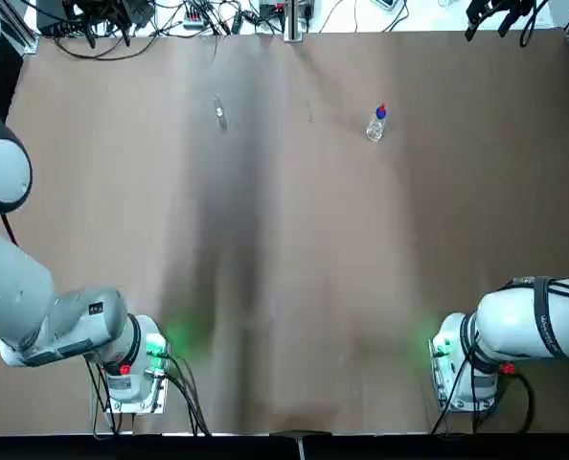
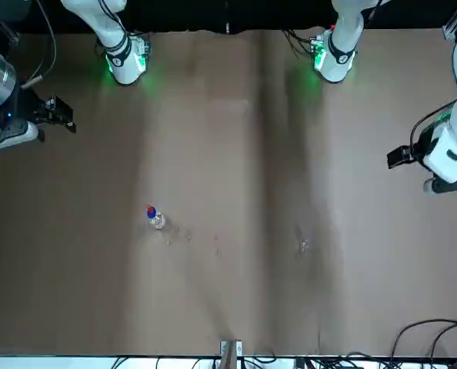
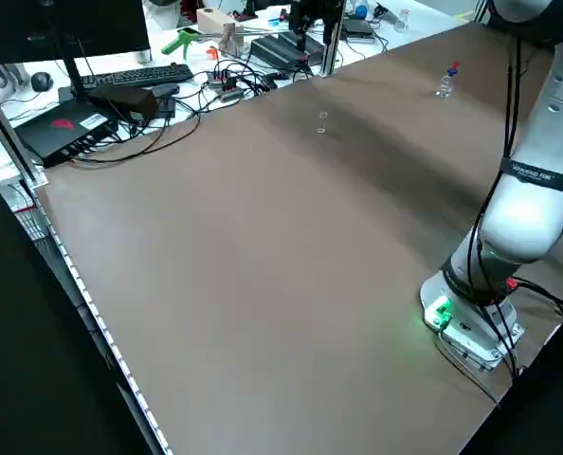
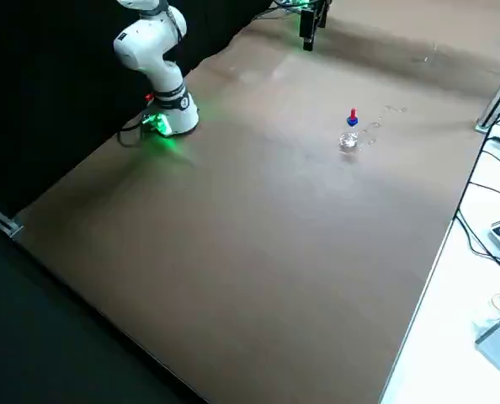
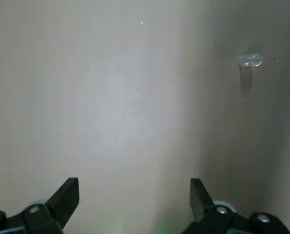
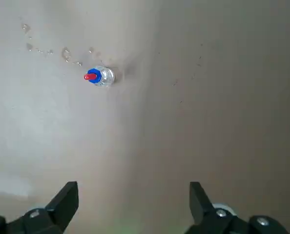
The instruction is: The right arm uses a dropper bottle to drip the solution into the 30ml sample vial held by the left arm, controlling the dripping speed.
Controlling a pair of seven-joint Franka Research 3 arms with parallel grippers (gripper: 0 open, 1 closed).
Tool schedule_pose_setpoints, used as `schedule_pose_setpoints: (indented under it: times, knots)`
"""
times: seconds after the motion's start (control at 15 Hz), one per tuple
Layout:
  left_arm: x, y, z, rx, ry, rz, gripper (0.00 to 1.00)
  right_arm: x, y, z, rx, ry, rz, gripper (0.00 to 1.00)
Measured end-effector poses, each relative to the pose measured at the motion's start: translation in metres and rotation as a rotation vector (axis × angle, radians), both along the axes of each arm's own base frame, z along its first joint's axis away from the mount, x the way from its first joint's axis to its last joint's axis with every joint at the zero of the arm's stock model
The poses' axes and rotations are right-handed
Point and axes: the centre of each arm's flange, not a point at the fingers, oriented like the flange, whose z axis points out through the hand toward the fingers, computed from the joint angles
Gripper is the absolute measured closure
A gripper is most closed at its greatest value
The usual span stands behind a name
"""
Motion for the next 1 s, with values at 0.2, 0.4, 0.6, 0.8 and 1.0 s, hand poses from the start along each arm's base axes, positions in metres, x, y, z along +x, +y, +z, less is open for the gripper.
schedule_pose_setpoints:
  times: [0.2, 0.4, 0.6, 0.8, 1.0]
  knots:
    - [0.019, 0.011, -0.024, -0.045, -0.019, -0.136, 0.0, 0.0, 0.0, 0.0, 0.0, -0.001, 0.0, 0.0]
    - [0.037, 0.039, -0.054, -0.189, -0.04, -0.317, 0.0, 0.0, 0.0, 0.0, 0.0, -0.001, 0.0, 0.0]
    - [0.056, 0.06, -0.094, -0.304, -0.089, -0.565, 0.0, 0.0, 0.004, 0.0, 0.0, -0.003, 0.007, 0.0]
    - [0.071, 0.058, -0.137, -0.428, -0.143, -0.701, 0.0, 0.004, 0.014, -0.015, 0.0, 0.023, 0.024, 0.0]
    - [0.092, 0.054, -0.188, -0.585, -0.323, -0.924, 0.0, 0.026, 0.026, -0.055, 0.013, 0.052, -0.013, 0.0]
